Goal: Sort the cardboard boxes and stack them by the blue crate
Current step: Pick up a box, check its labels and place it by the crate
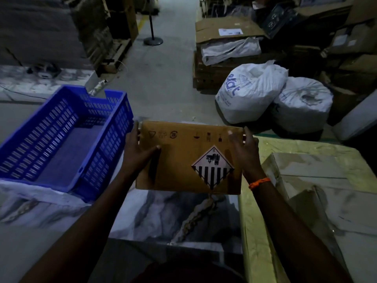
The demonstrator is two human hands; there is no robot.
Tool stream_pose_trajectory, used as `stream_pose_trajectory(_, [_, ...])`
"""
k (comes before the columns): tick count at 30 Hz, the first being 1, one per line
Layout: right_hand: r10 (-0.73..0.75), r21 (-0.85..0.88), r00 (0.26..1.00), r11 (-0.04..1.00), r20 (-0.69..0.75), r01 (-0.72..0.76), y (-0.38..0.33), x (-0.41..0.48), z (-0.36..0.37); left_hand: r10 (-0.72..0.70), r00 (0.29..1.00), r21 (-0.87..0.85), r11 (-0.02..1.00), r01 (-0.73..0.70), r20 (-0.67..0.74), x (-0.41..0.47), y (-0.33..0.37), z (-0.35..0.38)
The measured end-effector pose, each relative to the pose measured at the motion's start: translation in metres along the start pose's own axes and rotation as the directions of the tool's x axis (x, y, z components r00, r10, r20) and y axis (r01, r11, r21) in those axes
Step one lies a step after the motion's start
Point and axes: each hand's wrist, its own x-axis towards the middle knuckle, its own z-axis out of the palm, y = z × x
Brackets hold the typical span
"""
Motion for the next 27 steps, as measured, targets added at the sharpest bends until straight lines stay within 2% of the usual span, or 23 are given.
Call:
stream_pose_trajectory(4, [-0.051, 0.013, 0.998, 0.999, -0.044, 0.052, 0.013, -0.031, -0.006, 0.049, 0.999, 0.010, 0.999, -0.049, 0.013, -0.030, -0.011, -0.011])
stream_pose_trajectory(8, [-0.097, 0.137, 0.989, 0.984, -0.111, 0.112, 0.038, -0.070, -0.012, 0.057, 0.997, -0.028, 0.998, -0.056, 0.046, -0.063, -0.024, -0.022])
stream_pose_trajectory(14, [0.029, 0.265, 0.999, 0.964, -0.042, -0.017, 0.060, -0.091, -0.022, 0.105, 0.991, -0.014, 0.994, -0.105, 0.082, -0.108, -0.041, -0.030])
stream_pose_trajectory(17, [0.031, 0.234, 0.999, 0.972, -0.023, -0.025, 0.067, -0.102, -0.027, 0.126, 0.989, -0.024, 0.992, -0.124, 0.079, -0.127, -0.047, -0.030])
stream_pose_trajectory(21, [-0.018, 0.156, 1.000, 0.987, -0.017, 0.021, 0.079, -0.131, -0.031, 0.078, 0.995, -0.036, 0.996, -0.076, 0.055, -0.152, -0.059, -0.029])
stream_pose_trajectory(24, [-0.042, 0.084, 0.999, 0.996, 0.002, 0.042, 0.090, -0.151, -0.025, 0.100, 0.993, 0.039, 0.994, -0.102, 0.057, -0.168, -0.069, -0.029])
stream_pose_trajectory(27, [-0.035, -0.011, 0.999, 0.999, -0.016, 0.034, 0.096, -0.158, -0.015, 0.181, 0.980, 0.145, 0.970, -0.192, 0.087, -0.175, -0.076, -0.030])
